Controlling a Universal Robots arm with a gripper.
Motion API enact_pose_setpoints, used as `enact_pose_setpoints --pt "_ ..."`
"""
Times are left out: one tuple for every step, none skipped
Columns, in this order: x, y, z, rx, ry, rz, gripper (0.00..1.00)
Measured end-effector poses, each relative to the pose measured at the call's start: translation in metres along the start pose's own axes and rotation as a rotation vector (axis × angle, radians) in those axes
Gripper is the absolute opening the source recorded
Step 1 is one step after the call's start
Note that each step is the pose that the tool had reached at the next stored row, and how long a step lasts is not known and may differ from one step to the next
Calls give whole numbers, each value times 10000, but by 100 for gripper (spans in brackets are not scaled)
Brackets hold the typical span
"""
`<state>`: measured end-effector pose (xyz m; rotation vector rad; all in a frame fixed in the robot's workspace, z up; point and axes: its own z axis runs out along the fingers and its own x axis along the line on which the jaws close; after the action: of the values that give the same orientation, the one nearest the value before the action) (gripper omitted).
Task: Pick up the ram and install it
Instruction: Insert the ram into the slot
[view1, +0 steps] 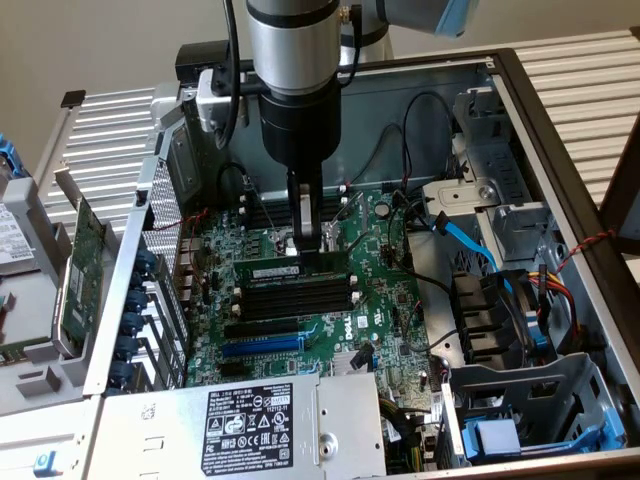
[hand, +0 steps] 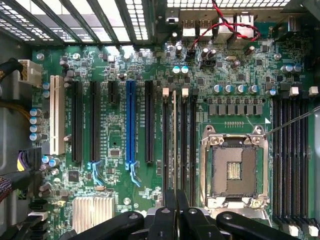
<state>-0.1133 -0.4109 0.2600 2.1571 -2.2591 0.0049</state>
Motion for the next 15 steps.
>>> enact_pose_setpoints --pt "0 -1 3 2 22 0 13" --pt "0 -2 6 2 27 -1 13" --pt "0 -3 11 4 25 0 13" --pt "1 -4 16 6 26 1 13" --pt "2 -5 22 7 27 1 13" --pt "4 -5 27 11 28 1 13" --pt "6 -6 31 13 27 1 13" --pt "9 -7 35 16 23 0 13" --pt "13 -7 39 19 18 0 13" --pt "17 -7 42 25 8 1 13" --pt "19 -7 44 33 -4 1 13" --pt "22 -7 47 42 -19 2 13" --pt "23 -7 52 50 -27 4 13" --pt "26 -8 56 56 -32 5 13" --pt "28 -8 60 57 -34 6 13"
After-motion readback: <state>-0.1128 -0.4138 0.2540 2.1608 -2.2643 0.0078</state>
